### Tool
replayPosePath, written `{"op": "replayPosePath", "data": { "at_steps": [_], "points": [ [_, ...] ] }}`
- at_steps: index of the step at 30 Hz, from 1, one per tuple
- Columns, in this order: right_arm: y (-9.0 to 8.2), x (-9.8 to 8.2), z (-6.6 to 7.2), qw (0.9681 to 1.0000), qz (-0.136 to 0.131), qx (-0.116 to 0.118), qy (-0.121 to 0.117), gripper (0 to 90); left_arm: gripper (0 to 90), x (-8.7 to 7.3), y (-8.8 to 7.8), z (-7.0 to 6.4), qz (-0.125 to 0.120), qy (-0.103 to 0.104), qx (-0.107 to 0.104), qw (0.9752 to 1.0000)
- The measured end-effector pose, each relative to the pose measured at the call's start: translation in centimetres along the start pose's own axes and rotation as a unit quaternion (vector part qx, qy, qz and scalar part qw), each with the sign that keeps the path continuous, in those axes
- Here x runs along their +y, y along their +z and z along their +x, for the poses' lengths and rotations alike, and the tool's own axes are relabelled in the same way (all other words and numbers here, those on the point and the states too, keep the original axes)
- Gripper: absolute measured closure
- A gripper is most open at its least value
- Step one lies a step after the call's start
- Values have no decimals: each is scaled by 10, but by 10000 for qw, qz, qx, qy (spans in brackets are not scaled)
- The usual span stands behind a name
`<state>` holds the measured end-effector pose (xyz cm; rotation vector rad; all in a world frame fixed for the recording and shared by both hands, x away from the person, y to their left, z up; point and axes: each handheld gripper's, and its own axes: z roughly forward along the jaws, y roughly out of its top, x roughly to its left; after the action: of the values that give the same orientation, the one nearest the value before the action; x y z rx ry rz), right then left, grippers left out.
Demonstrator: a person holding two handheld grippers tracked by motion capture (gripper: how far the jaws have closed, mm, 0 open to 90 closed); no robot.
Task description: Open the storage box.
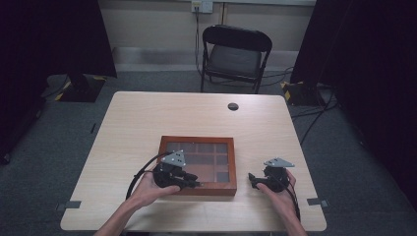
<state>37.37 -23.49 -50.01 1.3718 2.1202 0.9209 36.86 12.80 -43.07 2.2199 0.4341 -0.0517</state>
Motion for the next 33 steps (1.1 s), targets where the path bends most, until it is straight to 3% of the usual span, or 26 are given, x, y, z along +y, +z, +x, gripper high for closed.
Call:
{"op": "replayPosePath", "data": {
  "at_steps": [2,10,11,20,25,26,33],
  "points": [
    [0,0,0,10000,0,0,2,149,739,-1,1,1,116,17,20,9999],
    [0,0,0,10000,0,0,2,149,795,-2,5,-1,123,148,125,9997],
    [0,0,0,10000,0,0,2,149,796,-1,4,-1,220,208,175,9994],
    [0,0,0,10000,0,0,2,149,799,-2,5,-5,150,315,265,9990],
    [0,0,0,10000,-1,0,3,149,802,-2,4,-5,207,273,269,9991],
    [0,0,0,10000,-2,1,2,149,803,-2,5,-3,93,159,200,9996],
    [0,0,0,10000,0,1,-2,149,808,0,8,-2,61,55,111,9999]
  ]
}}
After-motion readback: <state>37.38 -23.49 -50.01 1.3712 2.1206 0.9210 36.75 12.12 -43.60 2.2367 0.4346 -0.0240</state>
